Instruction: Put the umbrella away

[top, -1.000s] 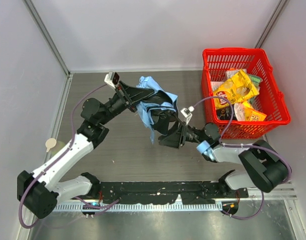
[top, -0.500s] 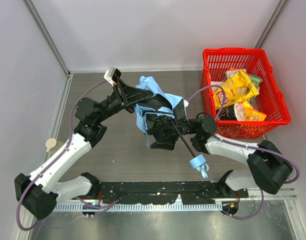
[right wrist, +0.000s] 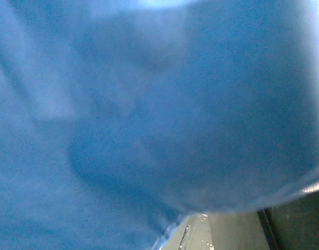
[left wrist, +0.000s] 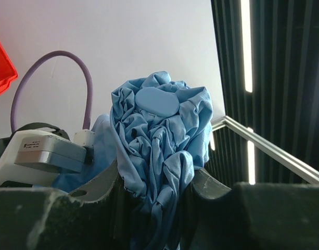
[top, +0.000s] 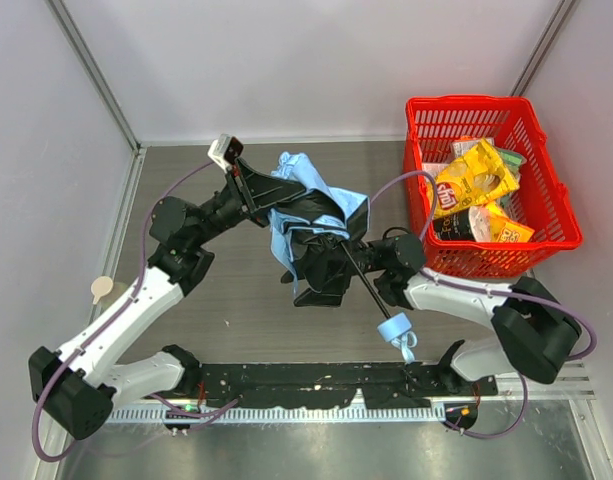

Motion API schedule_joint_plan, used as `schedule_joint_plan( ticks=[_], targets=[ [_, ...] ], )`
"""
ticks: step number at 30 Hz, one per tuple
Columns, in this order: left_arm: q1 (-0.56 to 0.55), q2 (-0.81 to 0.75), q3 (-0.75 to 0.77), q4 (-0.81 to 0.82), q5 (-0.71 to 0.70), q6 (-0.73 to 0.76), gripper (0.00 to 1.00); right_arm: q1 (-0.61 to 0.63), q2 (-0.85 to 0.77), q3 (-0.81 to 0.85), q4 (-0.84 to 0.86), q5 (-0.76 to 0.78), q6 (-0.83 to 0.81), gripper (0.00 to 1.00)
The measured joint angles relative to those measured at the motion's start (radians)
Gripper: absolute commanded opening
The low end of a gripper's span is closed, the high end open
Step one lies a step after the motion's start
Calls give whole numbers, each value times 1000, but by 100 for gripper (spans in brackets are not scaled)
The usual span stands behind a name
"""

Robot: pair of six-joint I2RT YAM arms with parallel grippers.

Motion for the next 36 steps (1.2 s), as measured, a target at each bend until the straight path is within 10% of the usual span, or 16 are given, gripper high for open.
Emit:
schedule_joint_plan(
  ticks=[14, 36],
  targets=[
    [-4, 1, 5, -4, -43, 36, 0, 3, 21, 20, 5, -1, 8, 2],
    [-72, -93, 190, -650, -538, 552, 0, 191, -299, -313, -71, 768, -300, 1]
  ],
)
